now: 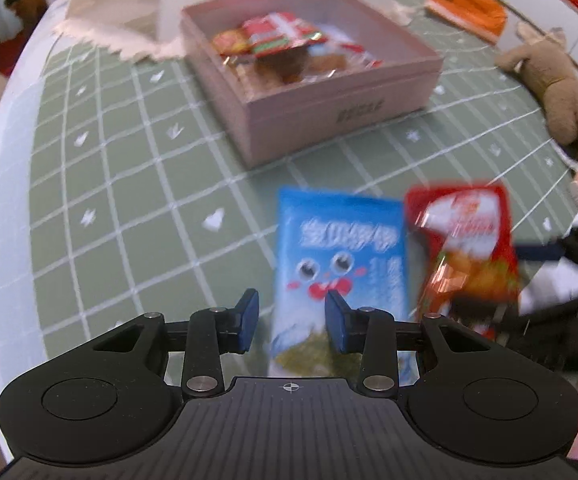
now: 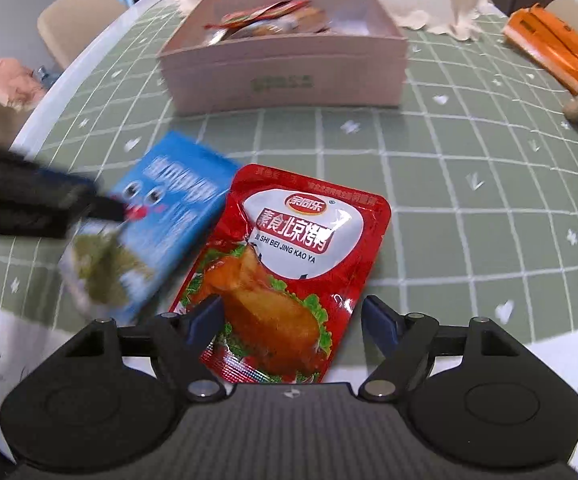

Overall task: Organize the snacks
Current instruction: 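Grasp the blue seaweed packet with left tool while right grasps the red roast duck packet, then lift the blue seaweed packet with left tool while right lifts the red roast duck packet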

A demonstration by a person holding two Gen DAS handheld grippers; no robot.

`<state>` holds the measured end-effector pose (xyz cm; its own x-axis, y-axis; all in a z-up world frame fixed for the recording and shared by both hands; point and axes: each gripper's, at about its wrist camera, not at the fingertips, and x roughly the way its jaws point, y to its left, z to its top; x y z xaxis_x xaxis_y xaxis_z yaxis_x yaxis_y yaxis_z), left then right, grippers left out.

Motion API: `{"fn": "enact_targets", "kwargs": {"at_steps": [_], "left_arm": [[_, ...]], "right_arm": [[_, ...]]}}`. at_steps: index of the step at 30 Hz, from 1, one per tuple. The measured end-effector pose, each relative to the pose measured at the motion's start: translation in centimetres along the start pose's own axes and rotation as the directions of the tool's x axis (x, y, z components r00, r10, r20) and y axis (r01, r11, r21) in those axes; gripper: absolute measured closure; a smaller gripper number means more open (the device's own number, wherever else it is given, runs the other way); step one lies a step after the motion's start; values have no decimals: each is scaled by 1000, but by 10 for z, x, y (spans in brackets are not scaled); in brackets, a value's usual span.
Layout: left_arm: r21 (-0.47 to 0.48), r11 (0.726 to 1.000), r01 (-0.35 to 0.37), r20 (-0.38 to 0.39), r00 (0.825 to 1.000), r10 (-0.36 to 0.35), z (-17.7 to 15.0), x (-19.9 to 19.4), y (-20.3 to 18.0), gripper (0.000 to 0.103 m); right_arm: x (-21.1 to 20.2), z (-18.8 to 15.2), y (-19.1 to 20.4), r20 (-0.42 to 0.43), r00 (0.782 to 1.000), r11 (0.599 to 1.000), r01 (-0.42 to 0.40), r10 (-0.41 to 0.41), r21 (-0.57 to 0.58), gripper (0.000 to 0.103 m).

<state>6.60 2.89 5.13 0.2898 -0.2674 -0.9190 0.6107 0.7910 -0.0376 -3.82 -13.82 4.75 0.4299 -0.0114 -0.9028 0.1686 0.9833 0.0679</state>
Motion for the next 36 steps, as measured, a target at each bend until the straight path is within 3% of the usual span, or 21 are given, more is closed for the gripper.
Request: {"fn": "enact_targets", "kwargs": {"at_steps": [5, 12, 14, 16, 18, 20, 22, 24, 27, 31, 36], "left_arm": [[-34, 999, 14, 2, 1000, -14, -3, 5, -4, 62], [-43, 992, 117, 29, 993, -116, 8, 16, -20, 61], [-29, 992, 123, 36, 992, -122, 8, 12, -15, 61], [-21, 995, 94, 31, 995, -94, 9, 10, -7, 63], [-52, 993, 107, 32, 994, -106, 8, 9, 7, 63], [-103, 980, 168, 28, 986, -166, 9, 15, 18, 63], [-155, 951, 267, 7, 963, -269, 13, 25, 21, 63], [-146, 935, 324, 8, 945, -326, 19, 31, 13, 62], [-100, 946, 309, 5, 951, -310, 29, 32, -2, 59], [44, 980, 195, 37, 980, -197, 35, 18, -21, 59], [126, 973, 193, 15, 980, -196, 33, 14, -43, 59]], "right_arm": [[7, 12, -21, 24, 999, 999, 37, -38, 16, 24], [16, 24, -39, -5, 998, 996, 66, -66, 56, 13], [15, 26, -42, -44, 997, 993, 71, -67, 95, 15], [4, 25, -43, -65, 997, 985, 58, -48, 161, 24], [-13, 20, -36, -29, 999, 980, -25, 31, 197, 25], [-18, 17, -24, -21, 998, 982, -48, 53, 184, 25], [-8, 17, -13, -45, 999, 988, 11, -4, 152, 26], [2, 16, -12, -66, 996, 986, 62, -53, 153, 27], [4, 15, -15, -56, 995, 983, 91, -83, 159, 27], [-7, 13, -20, -43, 988, 977, 150, -145, 149, 27], [-17, 12, -40, -20, 978, 965, 210, -210, 156, 27]]}}
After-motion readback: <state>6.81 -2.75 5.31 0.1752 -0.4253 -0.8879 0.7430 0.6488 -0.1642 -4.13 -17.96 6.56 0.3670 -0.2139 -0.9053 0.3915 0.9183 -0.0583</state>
